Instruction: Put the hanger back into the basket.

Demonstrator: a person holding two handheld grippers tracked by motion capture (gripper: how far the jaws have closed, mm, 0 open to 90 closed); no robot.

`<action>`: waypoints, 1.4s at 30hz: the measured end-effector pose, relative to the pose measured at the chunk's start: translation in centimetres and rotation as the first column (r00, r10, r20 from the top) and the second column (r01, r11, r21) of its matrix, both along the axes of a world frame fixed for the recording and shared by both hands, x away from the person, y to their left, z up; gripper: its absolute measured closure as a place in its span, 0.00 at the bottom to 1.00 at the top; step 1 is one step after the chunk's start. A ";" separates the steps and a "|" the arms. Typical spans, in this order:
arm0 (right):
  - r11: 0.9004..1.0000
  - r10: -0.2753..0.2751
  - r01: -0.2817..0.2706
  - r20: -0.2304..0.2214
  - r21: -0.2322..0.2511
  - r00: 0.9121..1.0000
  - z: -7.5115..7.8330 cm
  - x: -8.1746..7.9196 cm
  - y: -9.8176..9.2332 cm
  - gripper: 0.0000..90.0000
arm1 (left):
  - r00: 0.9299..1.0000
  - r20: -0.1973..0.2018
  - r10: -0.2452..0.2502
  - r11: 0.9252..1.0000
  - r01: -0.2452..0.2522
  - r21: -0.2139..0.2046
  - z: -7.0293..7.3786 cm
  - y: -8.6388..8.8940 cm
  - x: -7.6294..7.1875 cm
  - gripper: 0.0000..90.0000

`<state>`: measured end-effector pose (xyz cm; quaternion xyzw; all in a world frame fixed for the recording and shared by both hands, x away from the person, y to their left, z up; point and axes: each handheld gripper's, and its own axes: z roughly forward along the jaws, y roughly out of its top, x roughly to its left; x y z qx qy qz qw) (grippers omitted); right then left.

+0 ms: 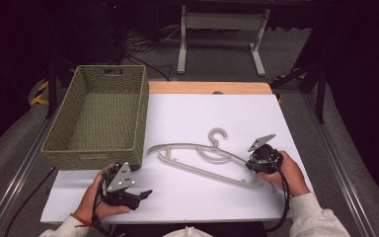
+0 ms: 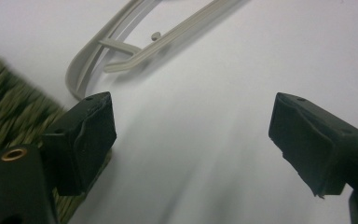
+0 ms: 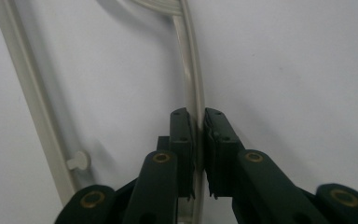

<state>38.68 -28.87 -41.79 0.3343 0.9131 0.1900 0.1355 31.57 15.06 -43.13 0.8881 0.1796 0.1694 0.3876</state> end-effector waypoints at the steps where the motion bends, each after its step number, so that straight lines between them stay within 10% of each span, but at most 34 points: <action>1: 1.000 0.006 -0.006 0.015 0.001 1.000 0.3 -0.2 -0.1 0.93 | 1.000 -0.001 -0.009 1.000 0.009 0.011 0.1 -0.7 0.2 0.17; 12: 1.000 0.020 -0.020 0.099 0.003 0.995 1.7 -1.1 -0.8 0.93 | 0.996 0.036 -0.086 0.996 0.085 0.038 1.7 -7.3 3.2 0.22; 15: 1.000 0.029 -0.028 0.147 -0.008 0.989 2.3 -1.9 -1.3 0.93 | 0.997 0.080 -0.024 0.995 0.015 0.103 2.3 -9.3 4.2 0.23; 25: 0.997 0.073 -0.067 0.259 -0.034 0.963 4.4 -4.0 -1.4 0.93 | 0.993 0.106 0.060 0.985 -0.077 0.157 2.0 -11.4 7.0 0.33; 34: 0.986 0.167 -0.158 0.289 -0.056 0.943 5.7 -5.7 0.2 0.93 | 0.992 0.120 0.047 0.981 -0.069 0.183 2.5 -11.9 6.4 0.45; 42: 0.976 0.216 -0.198 0.274 -0.094 0.937 5.5 -6.1 1.6 0.92 | 0.996 0.089 -0.007 0.974 -0.013 0.224 2.0 -12.0 6.4 0.81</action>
